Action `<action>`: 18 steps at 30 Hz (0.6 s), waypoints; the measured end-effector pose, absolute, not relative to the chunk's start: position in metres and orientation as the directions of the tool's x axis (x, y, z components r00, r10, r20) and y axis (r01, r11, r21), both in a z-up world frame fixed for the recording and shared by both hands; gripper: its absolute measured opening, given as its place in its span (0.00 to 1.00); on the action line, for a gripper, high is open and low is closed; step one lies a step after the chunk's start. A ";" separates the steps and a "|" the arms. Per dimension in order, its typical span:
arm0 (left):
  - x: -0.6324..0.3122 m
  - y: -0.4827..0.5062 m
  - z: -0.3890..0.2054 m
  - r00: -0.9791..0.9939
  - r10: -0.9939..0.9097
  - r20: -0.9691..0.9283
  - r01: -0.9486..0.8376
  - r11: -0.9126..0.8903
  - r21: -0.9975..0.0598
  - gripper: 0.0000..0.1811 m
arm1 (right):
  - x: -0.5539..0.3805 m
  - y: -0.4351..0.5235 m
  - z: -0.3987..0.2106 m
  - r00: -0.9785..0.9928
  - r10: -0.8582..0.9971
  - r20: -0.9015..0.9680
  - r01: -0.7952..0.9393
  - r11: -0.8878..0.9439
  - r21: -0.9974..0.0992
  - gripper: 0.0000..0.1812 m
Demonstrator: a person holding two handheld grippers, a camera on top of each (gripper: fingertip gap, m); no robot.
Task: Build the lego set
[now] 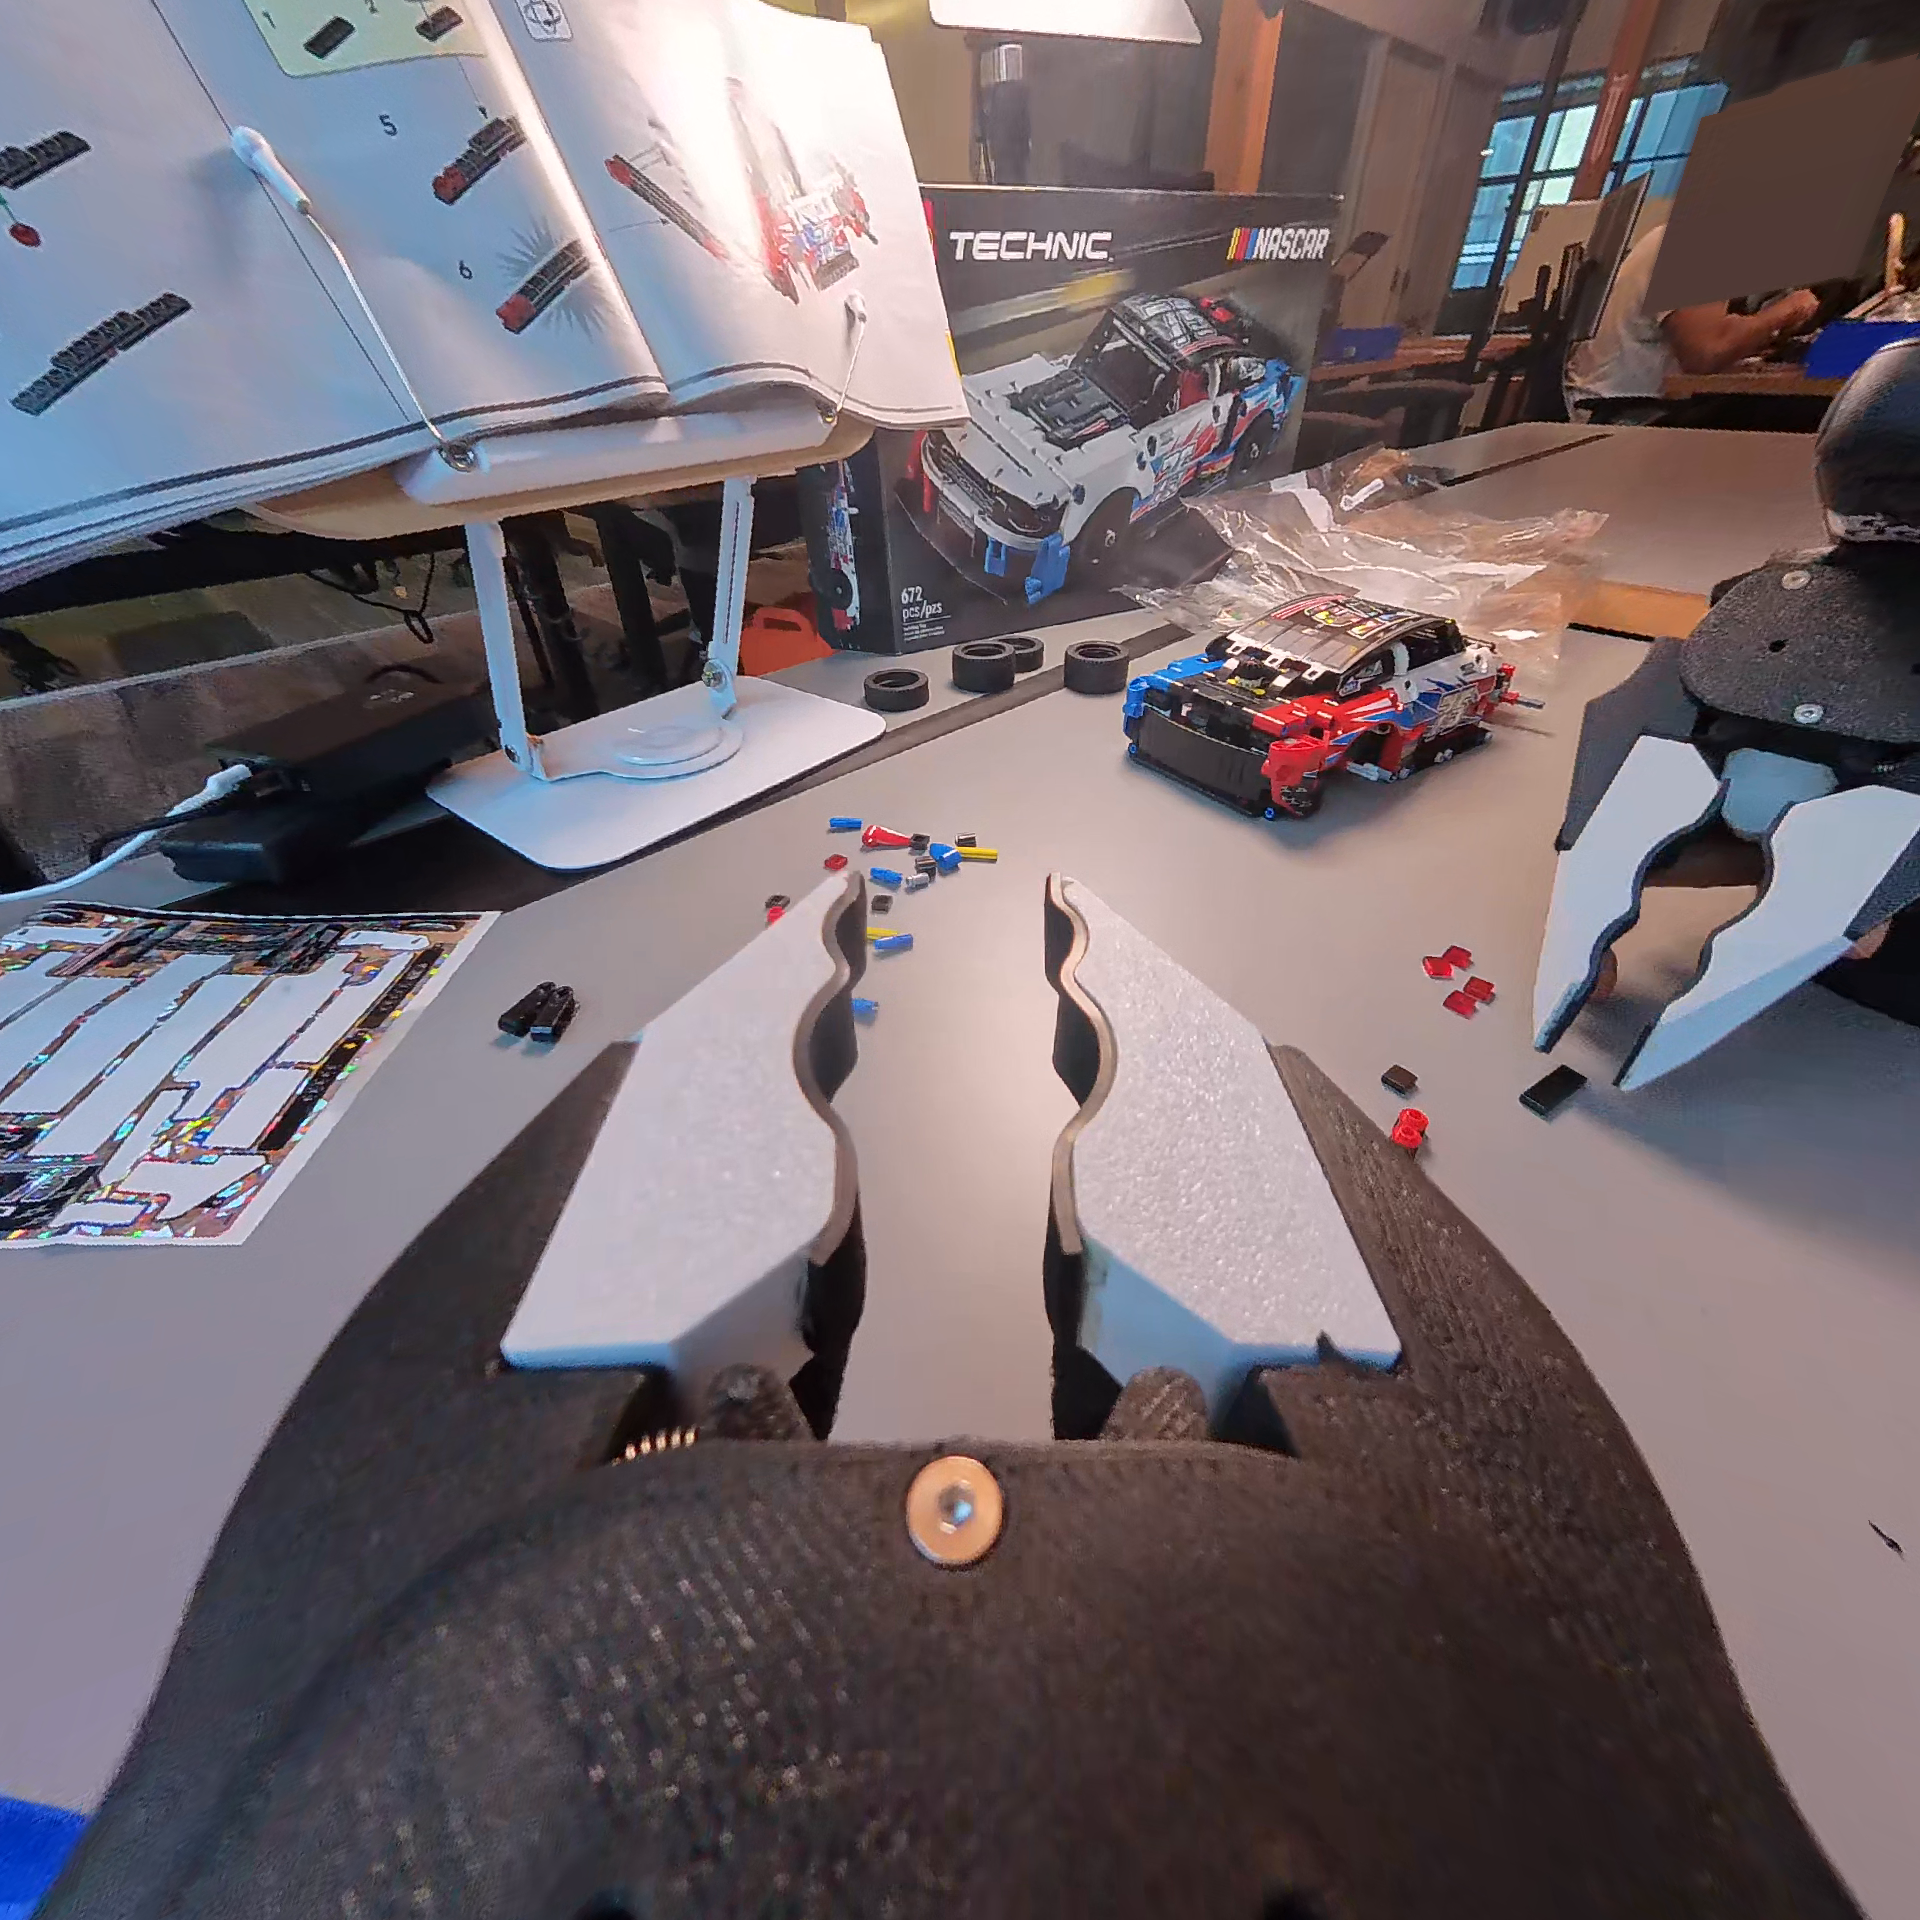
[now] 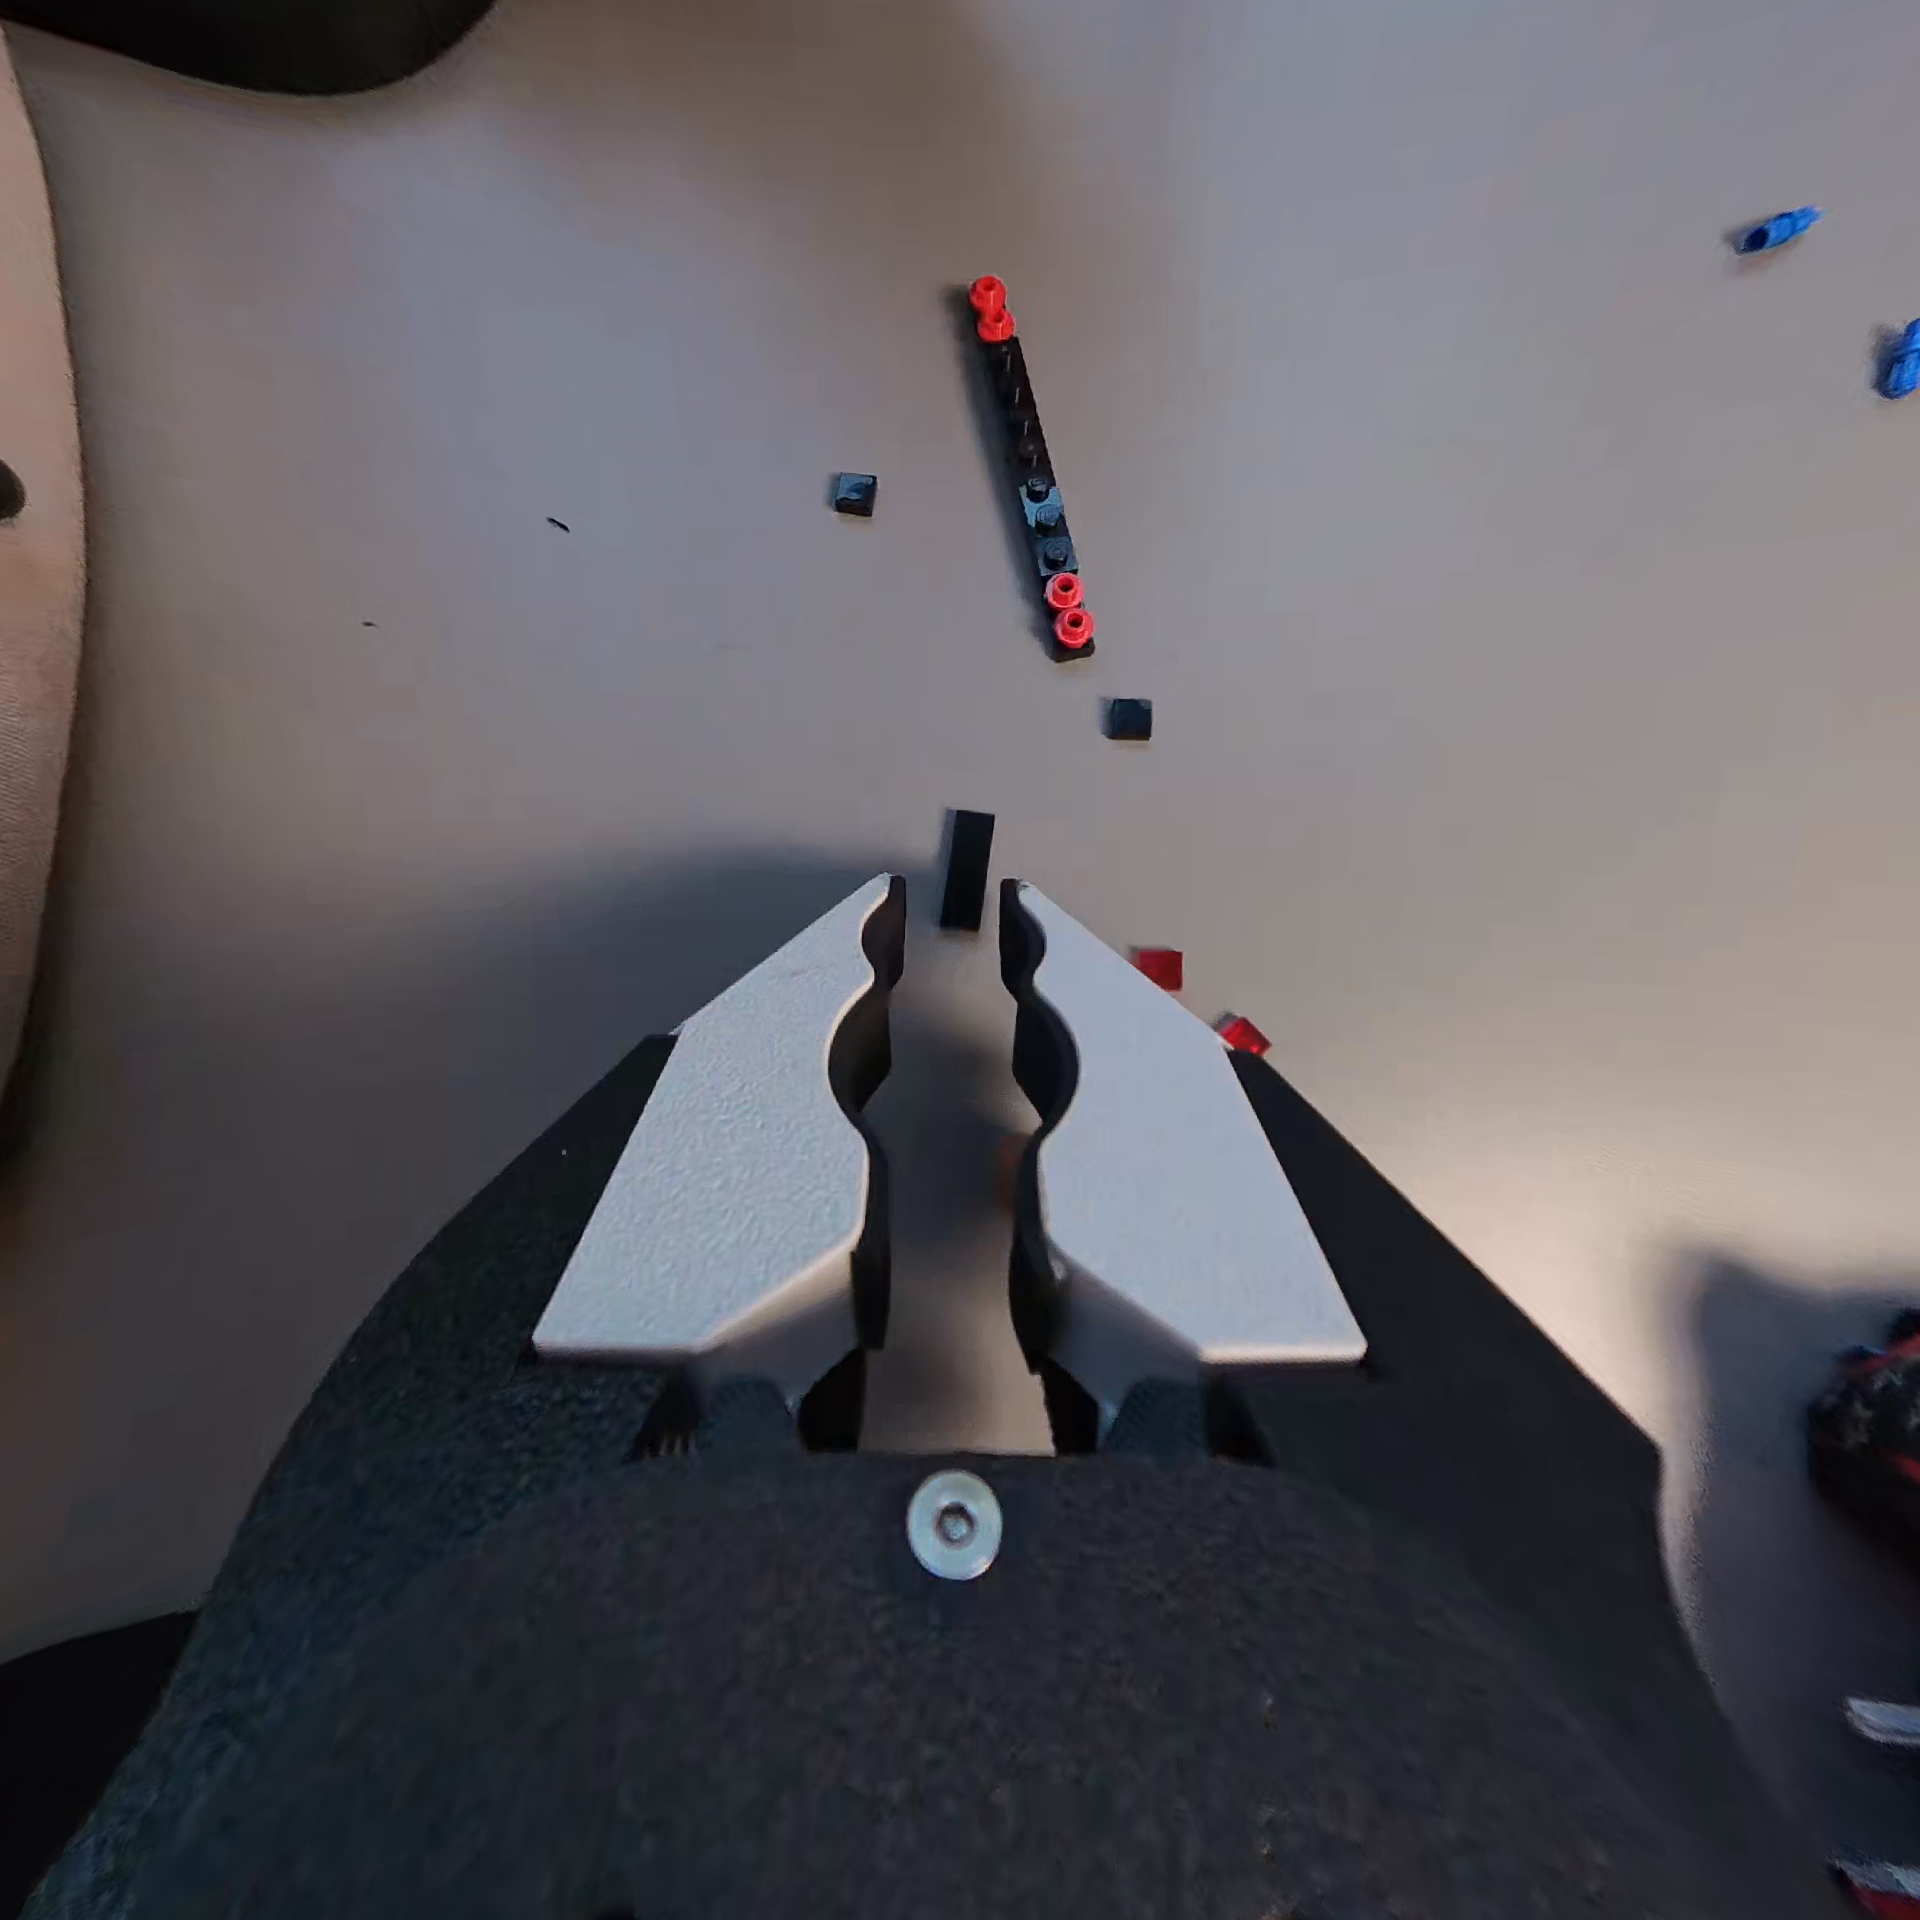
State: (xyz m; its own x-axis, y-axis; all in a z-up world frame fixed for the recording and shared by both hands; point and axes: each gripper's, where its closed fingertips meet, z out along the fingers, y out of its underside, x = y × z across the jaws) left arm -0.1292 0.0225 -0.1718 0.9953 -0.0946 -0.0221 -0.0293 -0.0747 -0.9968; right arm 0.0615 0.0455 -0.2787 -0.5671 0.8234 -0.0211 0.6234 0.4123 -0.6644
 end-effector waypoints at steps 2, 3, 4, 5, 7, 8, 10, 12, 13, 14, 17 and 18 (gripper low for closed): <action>-0.128 0.023 -0.173 0.995 -0.098 -0.025 -0.033 -0.079 -0.996 0.18 | 0.059 0.046 -0.281 -0.562 0.827 -0.017 0.631 0.416 -0.654 0.07; -0.128 0.023 -0.173 0.995 -0.099 -0.027 -0.035 -0.081 -0.996 0.17 | 0.058 0.046 -0.281 -0.566 0.824 -0.008 0.629 0.426 -0.651 0.04; -0.127 0.023 -0.174 0.994 -0.101 -0.027 -0.035 -0.083 -0.996 0.17 | 0.057 0.047 -0.283 -0.564 0.826 0.007 0.631 0.437 -0.641 0.01; -0.127 0.024 -0.175 0.994 -0.102 -0.026 -0.035 -0.086 -0.996 0.17 | 0.055 0.047 -0.283 -0.559 0.829 0.026 0.629 0.445 -0.638 0.00; -0.126 0.024 -0.177 0.994 -0.105 -0.024 -0.033 -0.094 -0.995 0.17 | 0.056 0.041 -0.283 -0.579 0.815 0.017 0.625 0.458 -0.633 0.00; -0.126 0.025 -0.178 0.994 -0.106 -0.023 -0.033 -0.097 -0.995 0.17 | 0.058 0.037 -0.283 -0.597 0.802 0.011 0.618 0.469 -0.631 0.00; -0.126 0.025 -0.179 0.994 -0.106 -0.024 -0.035 -0.103 -0.994 0.17 | 0.062 0.027 -0.283 -0.637 0.771 0.015 0.593 0.502 -0.630 0.00; -0.126 0.026 -0.181 0.994 -0.101 -0.027 -0.039 -0.113 -0.993 0.17 | 0.063 0.025 -0.283 -0.647 0.761 0.032 0.579 0.519 -0.628 0.00; -0.128 0.027 -0.182 0.995 -0.093 -0.034 -0.045 -0.121 -0.992 0.17 | 0.063 0.025 -0.283 -0.648 0.761 0.030 0.579 0.518 -0.629 0.02; -0.132 0.028 -0.182 0.996 -0.073 -0.049 -0.058 -0.133 -0.989 0.17 | 0.062 0.026 -0.281 -0.643 0.765 0.026 0.580 0.509 -0.636 0.07; -0.157 0.035 -0.177 0.987 -0.012 -0.158 -0.157 -0.242 -0.958 0.16 | 0.052 0.032 -0.256 -0.604 0.797 0.033 0.528 0.430 -0.732 0.13; -0.168 0.038 -0.175 0.982 -0.009 -0.188 -0.181 -0.315 -0.932 0.16 | 0.048 0.036 -0.245 -0.586 0.809 0.042 0.498 0.400 -0.770 0.14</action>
